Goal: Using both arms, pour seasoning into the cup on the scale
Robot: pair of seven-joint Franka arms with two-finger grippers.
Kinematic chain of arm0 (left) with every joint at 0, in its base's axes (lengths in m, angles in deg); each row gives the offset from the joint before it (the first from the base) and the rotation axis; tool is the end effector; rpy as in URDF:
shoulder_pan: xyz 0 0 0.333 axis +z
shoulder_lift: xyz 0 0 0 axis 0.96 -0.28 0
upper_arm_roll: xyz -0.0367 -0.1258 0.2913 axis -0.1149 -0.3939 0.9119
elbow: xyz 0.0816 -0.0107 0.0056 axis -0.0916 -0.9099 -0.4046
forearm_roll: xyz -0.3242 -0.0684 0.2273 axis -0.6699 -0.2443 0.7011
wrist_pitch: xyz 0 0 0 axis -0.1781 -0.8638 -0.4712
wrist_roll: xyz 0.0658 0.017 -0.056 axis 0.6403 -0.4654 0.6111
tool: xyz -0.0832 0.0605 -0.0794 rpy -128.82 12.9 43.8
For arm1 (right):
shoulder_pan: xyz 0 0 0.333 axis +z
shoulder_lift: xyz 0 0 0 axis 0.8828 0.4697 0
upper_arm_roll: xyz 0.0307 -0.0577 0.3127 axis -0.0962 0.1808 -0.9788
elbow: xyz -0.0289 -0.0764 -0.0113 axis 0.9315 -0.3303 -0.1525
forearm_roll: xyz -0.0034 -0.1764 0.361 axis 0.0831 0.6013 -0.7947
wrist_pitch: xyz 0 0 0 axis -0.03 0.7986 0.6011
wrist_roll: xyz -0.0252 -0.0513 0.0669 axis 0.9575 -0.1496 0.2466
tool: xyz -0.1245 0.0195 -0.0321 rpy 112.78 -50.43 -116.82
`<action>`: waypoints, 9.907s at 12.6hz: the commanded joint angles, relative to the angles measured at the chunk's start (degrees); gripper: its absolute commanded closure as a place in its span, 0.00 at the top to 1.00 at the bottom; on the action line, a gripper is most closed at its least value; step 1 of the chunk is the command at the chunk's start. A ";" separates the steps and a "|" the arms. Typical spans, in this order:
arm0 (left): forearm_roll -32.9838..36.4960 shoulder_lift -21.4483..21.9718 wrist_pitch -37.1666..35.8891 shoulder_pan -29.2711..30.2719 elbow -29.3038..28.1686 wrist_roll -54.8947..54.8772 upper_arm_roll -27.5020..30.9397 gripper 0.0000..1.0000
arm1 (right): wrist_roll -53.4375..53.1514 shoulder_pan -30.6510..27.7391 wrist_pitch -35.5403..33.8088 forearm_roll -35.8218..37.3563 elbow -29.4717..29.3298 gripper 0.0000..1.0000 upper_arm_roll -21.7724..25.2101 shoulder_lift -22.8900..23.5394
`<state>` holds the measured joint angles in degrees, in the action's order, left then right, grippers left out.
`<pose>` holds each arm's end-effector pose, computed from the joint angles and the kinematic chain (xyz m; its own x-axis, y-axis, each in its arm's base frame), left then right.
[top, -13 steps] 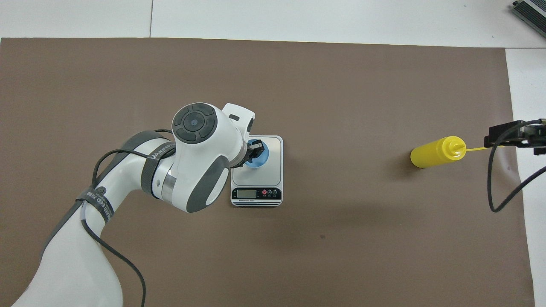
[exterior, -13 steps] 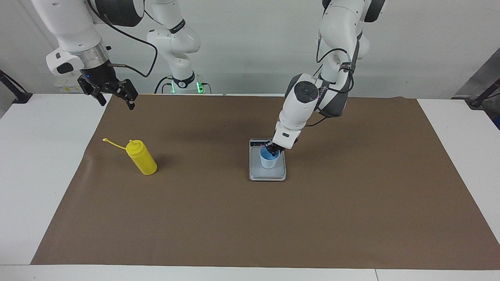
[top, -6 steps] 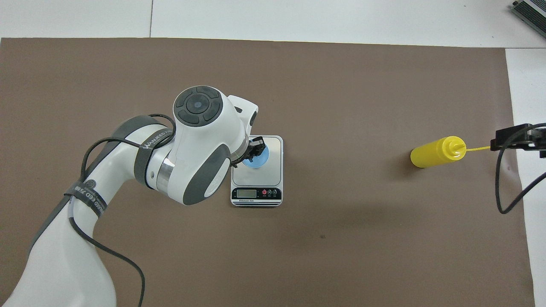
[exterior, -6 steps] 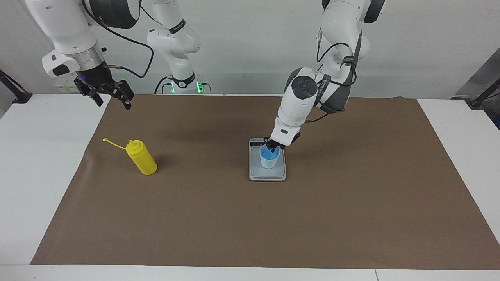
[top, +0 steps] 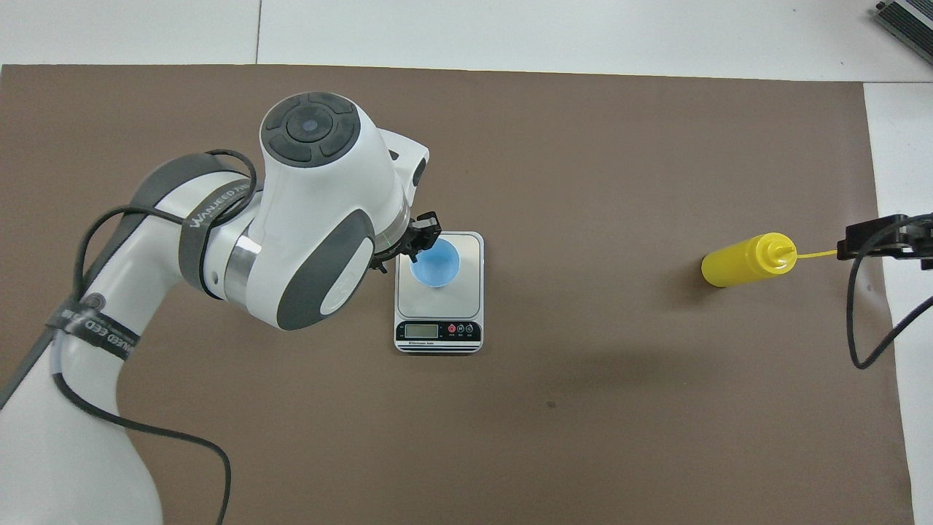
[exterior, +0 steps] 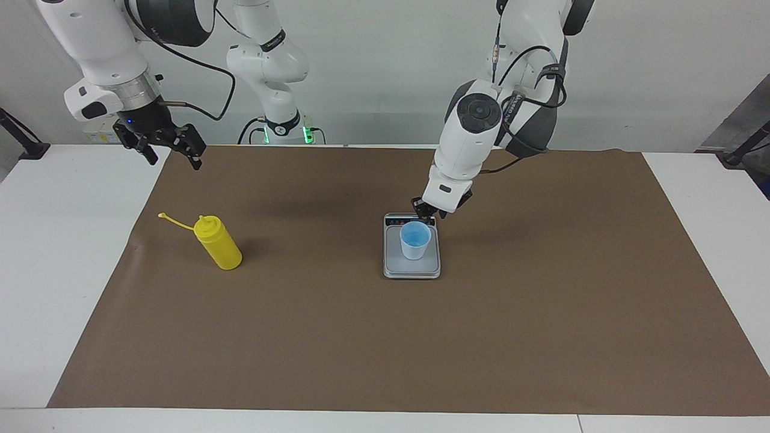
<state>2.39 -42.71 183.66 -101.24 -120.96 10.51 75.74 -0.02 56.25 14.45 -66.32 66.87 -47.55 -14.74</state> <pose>0.5580 -0.3537 0.4619 0.9524 0.2815 -0.1165 0.2858 -0.9581 0.0209 0.5469 -0.0633 0.5918 0.9918 -0.1276 0.0014 -0.1276 -0.9916 0.0192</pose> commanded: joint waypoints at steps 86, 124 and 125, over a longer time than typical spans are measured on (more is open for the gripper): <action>5.99 18.05 -9.11 28.03 -5.84 -46.10 1.93 1.00 | 98.54 10.81 48.86 -59.08 26.86 0.07 -1.12 7.75; 5.99 18.05 -9.20 28.03 -5.84 -46.10 1.93 1.00 | 24.36 39.13 38.08 35.30 15.52 0.05 -1.30 15.31; 5.99 18.05 -9.20 28.03 -5.84 -46.10 1.93 1.00 | 21.29 40.10 37.81 39.34 15.35 0.05 -1.30 16.18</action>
<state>7.84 -25.72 175.00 -73.33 -125.99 -36.09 77.64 25.37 95.14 53.92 -32.91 83.89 -48.84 -0.17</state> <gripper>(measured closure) 0.000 0.573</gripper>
